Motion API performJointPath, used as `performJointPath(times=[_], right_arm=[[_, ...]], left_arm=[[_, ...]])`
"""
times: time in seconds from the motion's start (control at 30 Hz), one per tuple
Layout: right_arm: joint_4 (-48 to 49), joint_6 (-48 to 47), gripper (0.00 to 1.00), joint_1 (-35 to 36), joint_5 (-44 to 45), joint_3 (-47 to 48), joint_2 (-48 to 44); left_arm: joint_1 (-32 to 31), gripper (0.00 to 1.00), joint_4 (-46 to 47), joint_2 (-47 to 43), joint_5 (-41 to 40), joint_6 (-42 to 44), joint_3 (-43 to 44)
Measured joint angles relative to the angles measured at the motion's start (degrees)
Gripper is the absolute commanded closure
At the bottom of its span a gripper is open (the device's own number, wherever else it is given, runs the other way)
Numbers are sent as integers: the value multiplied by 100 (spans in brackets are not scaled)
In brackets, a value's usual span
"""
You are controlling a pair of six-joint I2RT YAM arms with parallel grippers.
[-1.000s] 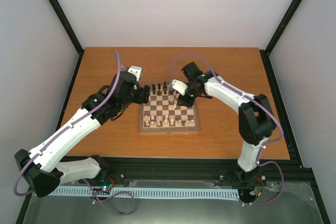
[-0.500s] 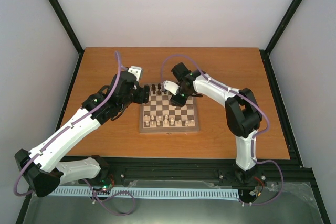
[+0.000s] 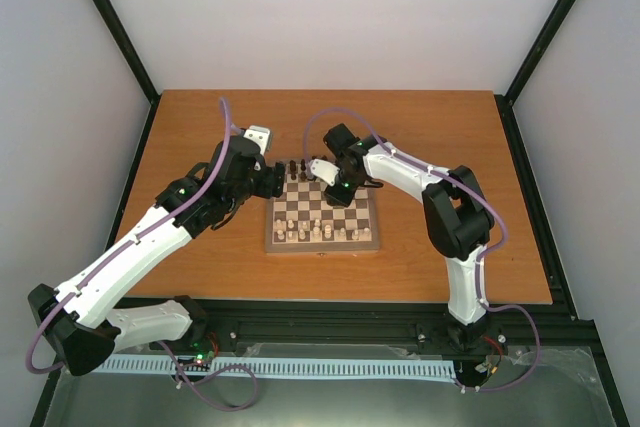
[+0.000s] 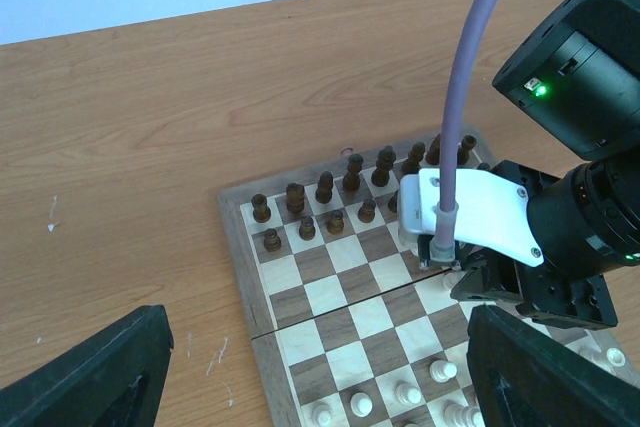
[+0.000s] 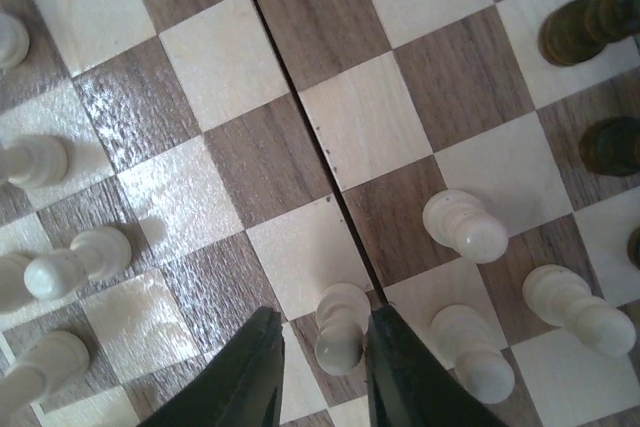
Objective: Set up the chess pieces on the board
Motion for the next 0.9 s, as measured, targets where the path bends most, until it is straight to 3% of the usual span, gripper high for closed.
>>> performJointPath(times=[0.3,0.9], right_arm=[[-15,55,90,4,-17,0,0],[68,-11,90,299,-188,-424,-258]], left_arm=[[9,17,0,0,35,11,0],[28,17,0,2,105,13,0]])
